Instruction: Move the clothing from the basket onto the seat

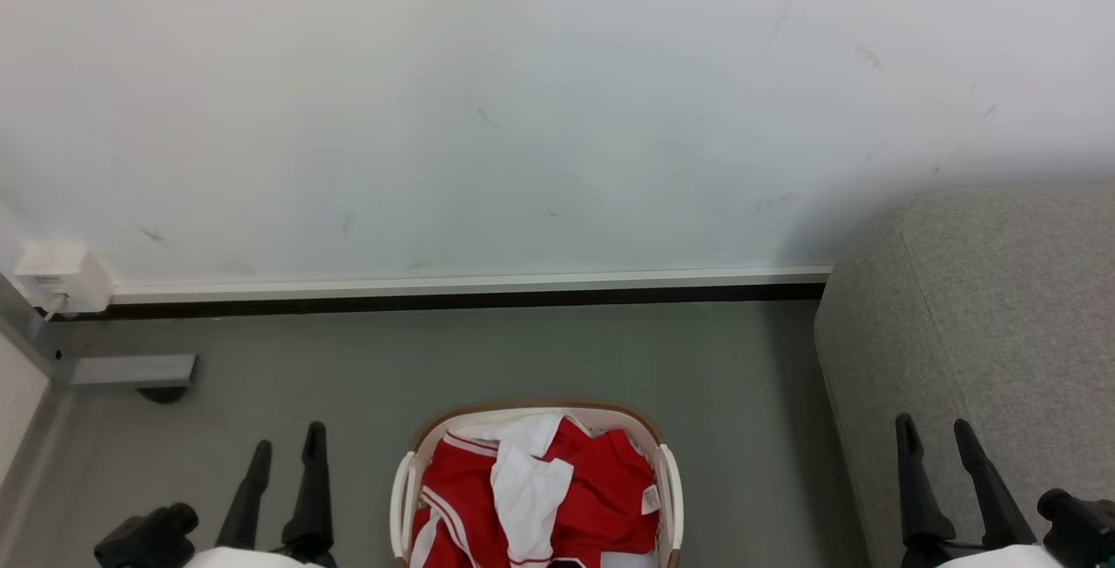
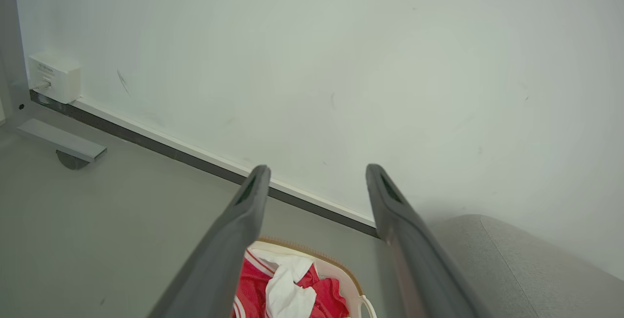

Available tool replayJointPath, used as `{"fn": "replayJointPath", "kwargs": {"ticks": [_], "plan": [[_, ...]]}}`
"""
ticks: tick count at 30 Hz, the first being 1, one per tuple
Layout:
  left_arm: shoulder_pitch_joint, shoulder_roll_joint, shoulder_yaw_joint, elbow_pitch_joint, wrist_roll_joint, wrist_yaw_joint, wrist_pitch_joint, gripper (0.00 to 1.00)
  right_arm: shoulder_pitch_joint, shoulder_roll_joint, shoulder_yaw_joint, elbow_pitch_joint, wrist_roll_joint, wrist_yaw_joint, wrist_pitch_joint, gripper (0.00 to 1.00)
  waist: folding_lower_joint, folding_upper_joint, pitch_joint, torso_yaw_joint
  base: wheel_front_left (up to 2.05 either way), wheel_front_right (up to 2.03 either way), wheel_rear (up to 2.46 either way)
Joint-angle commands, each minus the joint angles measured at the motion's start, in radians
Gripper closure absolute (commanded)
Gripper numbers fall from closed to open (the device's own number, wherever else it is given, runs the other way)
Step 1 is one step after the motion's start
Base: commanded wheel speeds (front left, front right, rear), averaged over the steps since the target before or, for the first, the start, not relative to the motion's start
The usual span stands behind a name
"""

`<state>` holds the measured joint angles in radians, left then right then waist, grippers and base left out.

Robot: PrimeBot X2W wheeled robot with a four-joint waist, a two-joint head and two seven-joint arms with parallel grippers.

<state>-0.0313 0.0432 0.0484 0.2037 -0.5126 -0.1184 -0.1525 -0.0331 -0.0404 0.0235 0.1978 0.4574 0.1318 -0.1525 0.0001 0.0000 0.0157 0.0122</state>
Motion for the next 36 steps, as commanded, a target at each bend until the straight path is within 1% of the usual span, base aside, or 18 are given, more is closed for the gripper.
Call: {"fn": "replayJointPath", "kwargs": {"ticks": [1, 18, 29, 36], "plan": [[0.005, 0.009, 0.004, -0.009, 0.036, -0.003, -0.012, 0.00, 0.008, -0.011, -0.003, -0.001, -0.028, -0.001, -0.012, 0.00, 0.0000, 0.0000, 0.000, 0.001, 0.00, 0.00, 0.00], [0.022, 0.012, 0.019, 0.005, 0.207, -0.008, -0.049, 0.00, 0.039, -0.012, -0.032, 0.004, -0.094, -0.001, -0.049, 0.00, 0.0000, 0.0000, -0.004, 0.000, 0.00, 0.00, 0.00], [0.032, 0.020, 0.008, 0.001, 0.309, -0.012, -0.075, 0.00, 0.050, -0.013, -0.017, 0.028, -0.118, -0.002, -0.072, 0.00, 0.0000, 0.0000, -0.006, 0.001, 0.00, 0.00, 0.00], [0.037, 0.020, 0.000, 0.013, 0.347, -0.013, -0.087, 0.00, 0.052, -0.013, -0.005, 0.044, -0.120, -0.002, -0.087, 0.00, 0.0000, 0.0000, -0.004, -0.001, 0.00, 0.00, 0.00]]}}
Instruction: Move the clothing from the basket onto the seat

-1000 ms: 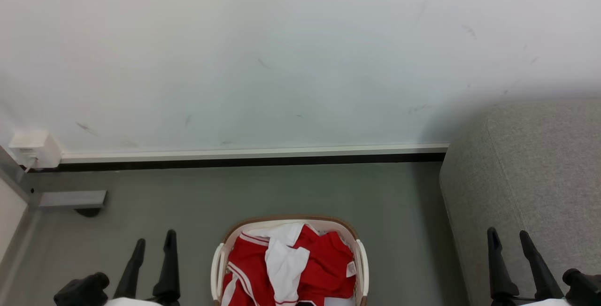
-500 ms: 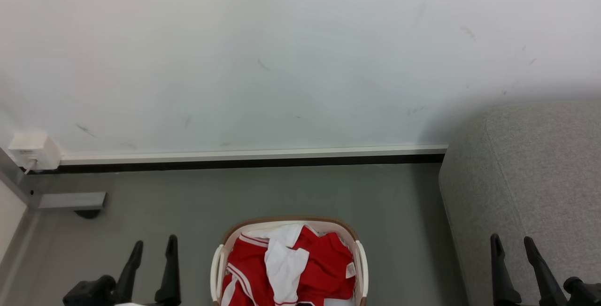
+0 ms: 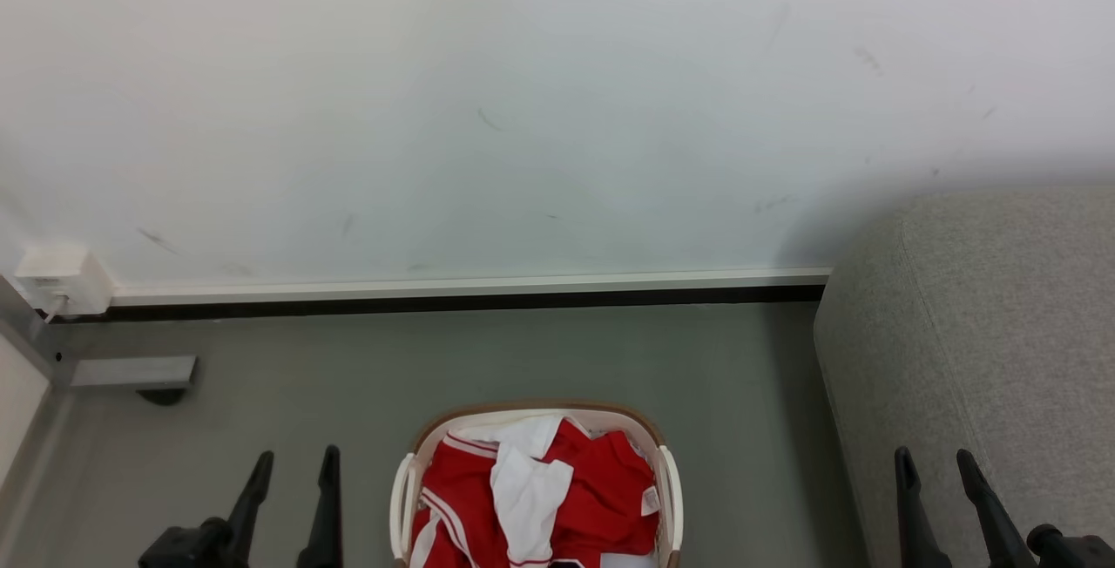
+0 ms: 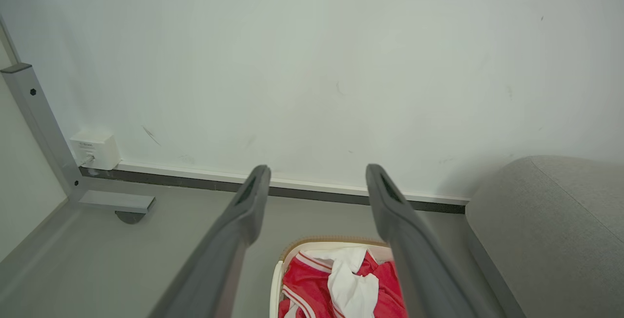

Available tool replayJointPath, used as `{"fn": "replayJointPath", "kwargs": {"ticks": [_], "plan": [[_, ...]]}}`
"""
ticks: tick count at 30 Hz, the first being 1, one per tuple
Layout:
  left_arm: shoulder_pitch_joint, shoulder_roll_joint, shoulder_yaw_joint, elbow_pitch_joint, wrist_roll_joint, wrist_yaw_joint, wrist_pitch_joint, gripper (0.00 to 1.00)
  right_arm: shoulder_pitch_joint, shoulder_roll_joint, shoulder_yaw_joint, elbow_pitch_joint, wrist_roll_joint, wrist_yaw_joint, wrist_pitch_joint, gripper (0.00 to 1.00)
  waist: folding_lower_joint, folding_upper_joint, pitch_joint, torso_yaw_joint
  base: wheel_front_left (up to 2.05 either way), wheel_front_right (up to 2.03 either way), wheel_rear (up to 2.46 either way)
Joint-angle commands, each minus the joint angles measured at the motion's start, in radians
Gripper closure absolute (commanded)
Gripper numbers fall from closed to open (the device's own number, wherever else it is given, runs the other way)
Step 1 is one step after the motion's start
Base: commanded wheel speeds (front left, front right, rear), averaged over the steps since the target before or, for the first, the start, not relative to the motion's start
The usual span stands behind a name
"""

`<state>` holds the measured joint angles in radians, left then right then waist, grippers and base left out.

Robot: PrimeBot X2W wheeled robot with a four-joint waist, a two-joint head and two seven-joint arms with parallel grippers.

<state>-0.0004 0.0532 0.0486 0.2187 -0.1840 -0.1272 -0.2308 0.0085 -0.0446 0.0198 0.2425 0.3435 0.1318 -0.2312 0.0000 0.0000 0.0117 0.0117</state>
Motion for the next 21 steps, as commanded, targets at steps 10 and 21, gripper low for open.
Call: {"fn": "replayJointPath", "kwargs": {"ticks": [10, 21], "plan": [[0.015, 0.014, -0.017, 0.016, 0.059, -0.002, -0.027, 0.00, 0.012, -0.009, 0.020, 0.041, -0.042, -0.002, -0.027, 0.00, 0.0000, 0.0000, 0.006, -0.003, 0.00, 0.00, 0.00], [0.023, 0.020, -0.020, 0.015, 0.089, -0.003, -0.034, 0.00, 0.008, -0.009, 0.022, 0.050, -0.087, -0.002, -0.035, 0.00, 0.0000, 0.0000, 0.006, -0.011, 0.00, 0.00, 0.00]]}}
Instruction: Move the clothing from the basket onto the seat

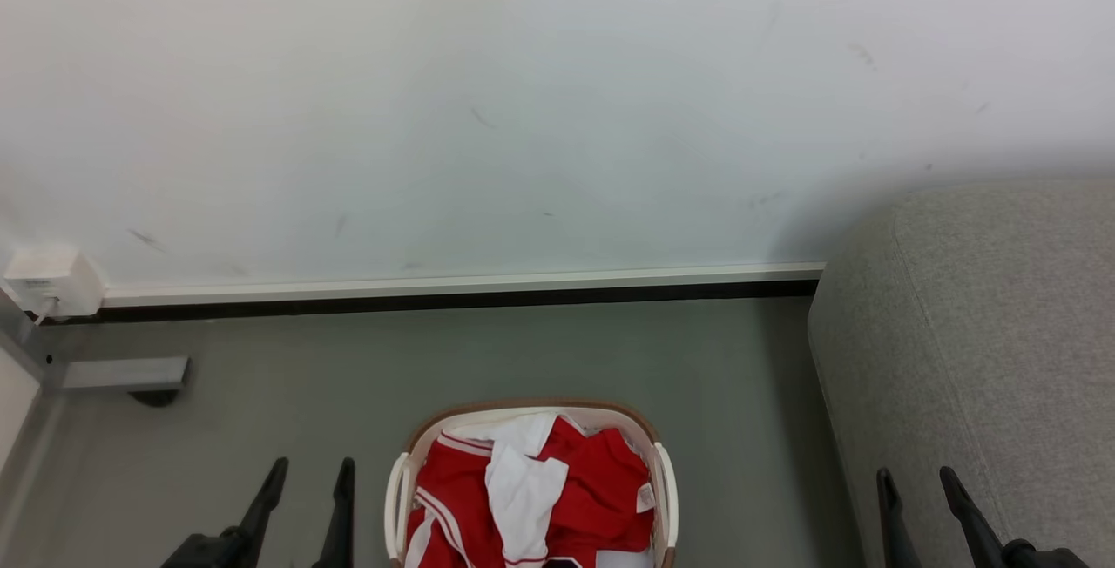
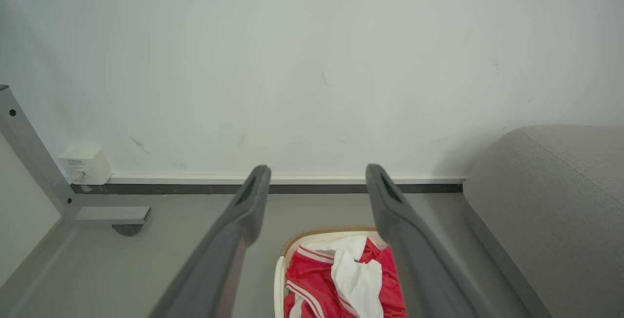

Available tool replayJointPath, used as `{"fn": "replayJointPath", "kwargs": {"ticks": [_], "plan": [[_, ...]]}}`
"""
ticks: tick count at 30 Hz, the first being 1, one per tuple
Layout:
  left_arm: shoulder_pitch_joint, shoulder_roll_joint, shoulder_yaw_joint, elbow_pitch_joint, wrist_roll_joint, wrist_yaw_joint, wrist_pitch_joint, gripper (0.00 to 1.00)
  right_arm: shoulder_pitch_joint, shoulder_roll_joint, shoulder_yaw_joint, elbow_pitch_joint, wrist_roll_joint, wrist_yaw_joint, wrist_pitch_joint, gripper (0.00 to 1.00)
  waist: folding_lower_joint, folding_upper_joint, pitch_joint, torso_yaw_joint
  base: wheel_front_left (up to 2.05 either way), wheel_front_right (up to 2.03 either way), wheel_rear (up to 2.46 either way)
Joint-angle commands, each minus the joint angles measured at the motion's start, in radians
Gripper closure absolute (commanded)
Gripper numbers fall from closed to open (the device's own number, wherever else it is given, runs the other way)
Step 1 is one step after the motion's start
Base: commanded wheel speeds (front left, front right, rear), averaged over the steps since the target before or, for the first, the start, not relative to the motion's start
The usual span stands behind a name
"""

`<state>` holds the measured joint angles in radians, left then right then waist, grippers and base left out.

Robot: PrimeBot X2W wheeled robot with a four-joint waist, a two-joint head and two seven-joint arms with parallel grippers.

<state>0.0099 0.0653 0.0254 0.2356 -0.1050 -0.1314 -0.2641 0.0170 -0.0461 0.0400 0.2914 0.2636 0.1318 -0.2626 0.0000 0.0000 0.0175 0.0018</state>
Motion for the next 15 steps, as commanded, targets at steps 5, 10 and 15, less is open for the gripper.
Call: {"fn": "replayJointPath", "kwargs": {"ticks": [5, 10, 15], "plan": [[0.011, 0.008, 0.006, 0.001, 0.003, 0.002, -0.001, 0.00, -0.008, -0.007, -0.002, -0.005, 0.000, -0.002, -0.003, 0.00, 0.0000, 0.0000, 0.006, -0.012, 0.00, 0.00, 0.00], [0.002, 0.006, 0.012, 0.002, -0.012, 0.002, -0.001, 0.00, -0.014, -0.007, 0.001, -0.010, 0.004, -0.002, -0.003, 0.00, 0.0000, 0.0000, 0.023, -0.029, 0.00, 0.00, 0.00], [-0.026, 0.009, 0.006, 0.001, -0.030, 0.002, -0.001, 0.00, -0.044, -0.007, 0.007, -0.026, 0.005, -0.002, -0.002, 0.00, 0.0000, 0.0000, 0.066, -0.061, 0.00, 0.00, 0.00]]}}
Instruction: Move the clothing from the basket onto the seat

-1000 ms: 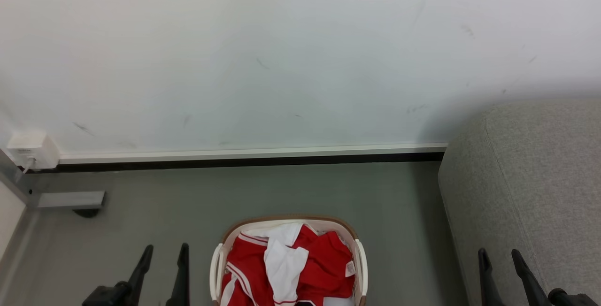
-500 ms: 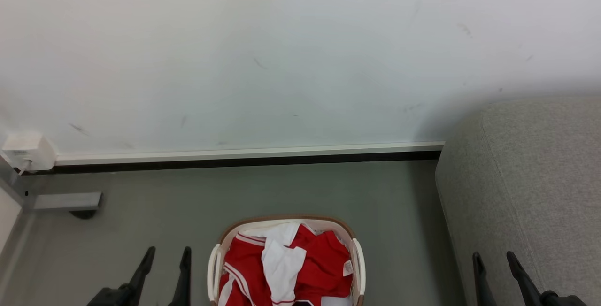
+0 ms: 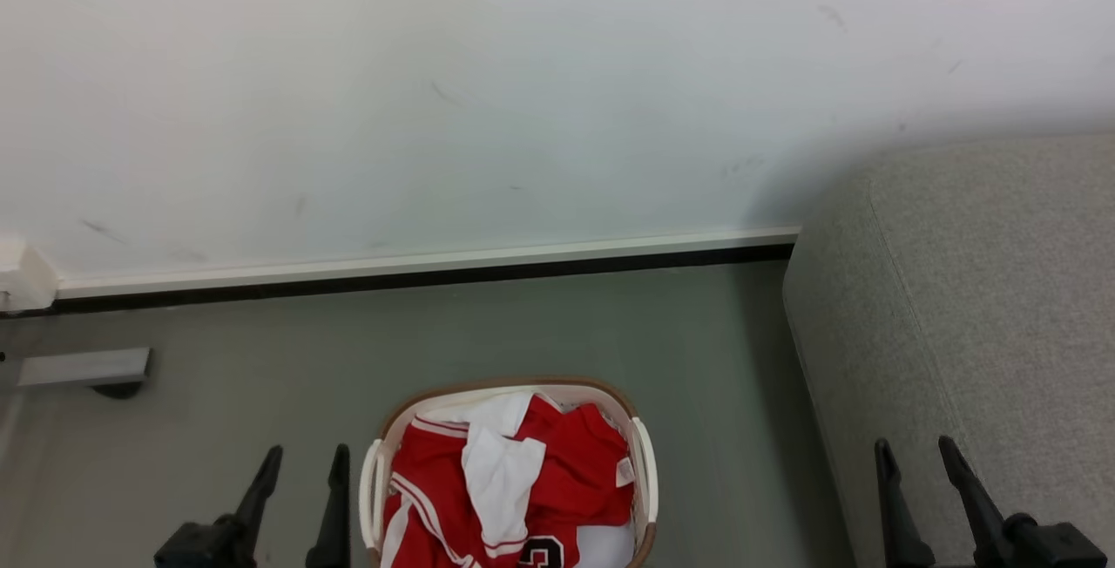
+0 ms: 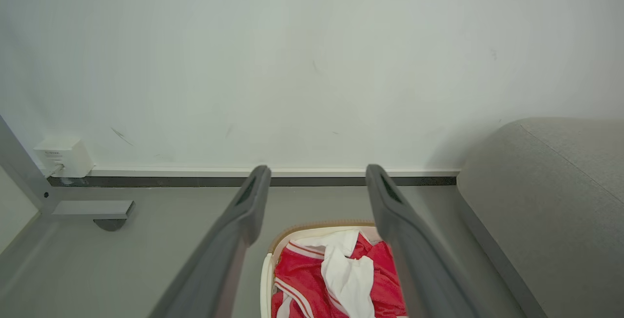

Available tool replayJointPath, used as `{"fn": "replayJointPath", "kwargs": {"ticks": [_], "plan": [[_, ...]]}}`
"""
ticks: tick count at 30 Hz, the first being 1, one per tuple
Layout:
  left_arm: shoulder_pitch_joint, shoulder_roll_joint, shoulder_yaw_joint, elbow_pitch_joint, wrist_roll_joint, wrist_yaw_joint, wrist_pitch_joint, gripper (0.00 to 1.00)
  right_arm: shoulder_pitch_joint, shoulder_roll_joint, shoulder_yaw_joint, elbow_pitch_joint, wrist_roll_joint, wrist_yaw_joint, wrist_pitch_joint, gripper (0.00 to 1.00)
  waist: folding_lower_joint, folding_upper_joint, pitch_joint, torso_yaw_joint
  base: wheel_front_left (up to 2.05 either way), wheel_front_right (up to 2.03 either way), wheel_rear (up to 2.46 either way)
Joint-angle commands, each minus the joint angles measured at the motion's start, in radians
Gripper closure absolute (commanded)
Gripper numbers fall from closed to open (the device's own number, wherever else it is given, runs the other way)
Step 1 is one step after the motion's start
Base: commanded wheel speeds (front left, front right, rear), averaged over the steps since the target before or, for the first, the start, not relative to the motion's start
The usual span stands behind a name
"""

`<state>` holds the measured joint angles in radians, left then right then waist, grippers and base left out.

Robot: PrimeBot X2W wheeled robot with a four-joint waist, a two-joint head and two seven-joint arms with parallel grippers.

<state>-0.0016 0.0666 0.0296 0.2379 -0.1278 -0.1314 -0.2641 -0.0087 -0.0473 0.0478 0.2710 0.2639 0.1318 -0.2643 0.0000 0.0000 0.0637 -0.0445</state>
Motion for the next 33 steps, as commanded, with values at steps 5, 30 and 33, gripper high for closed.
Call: {"fn": "replayJointPath", "kwargs": {"ticks": [5, 30, 33], "plan": [[-0.077, 0.025, -0.030, 0.009, -0.020, 0.002, -0.001, 0.00, -0.062, -0.005, 0.007, -0.042, 0.001, -0.002, 0.000, 0.00, 0.0000, 0.0000, 0.105, -0.057, 0.00, 0.00, 0.00], [-0.647, 0.199, -0.264, 0.612, -0.119, 0.002, 0.001, 0.00, -0.283, -0.004, 0.073, -0.297, 0.017, -0.002, 0.000, 0.00, 0.0000, 0.0000, 0.663, -0.260, 0.00, 0.00, 0.00], [-0.675, 0.195, -0.273, 0.651, -0.131, 0.002, 0.003, 0.00, -0.283, -0.004, 0.074, -0.303, 0.017, -0.002, 0.000, 0.00, 0.0000, 0.0000, 0.685, -0.261, 0.00, 0.00, 0.00]]}}
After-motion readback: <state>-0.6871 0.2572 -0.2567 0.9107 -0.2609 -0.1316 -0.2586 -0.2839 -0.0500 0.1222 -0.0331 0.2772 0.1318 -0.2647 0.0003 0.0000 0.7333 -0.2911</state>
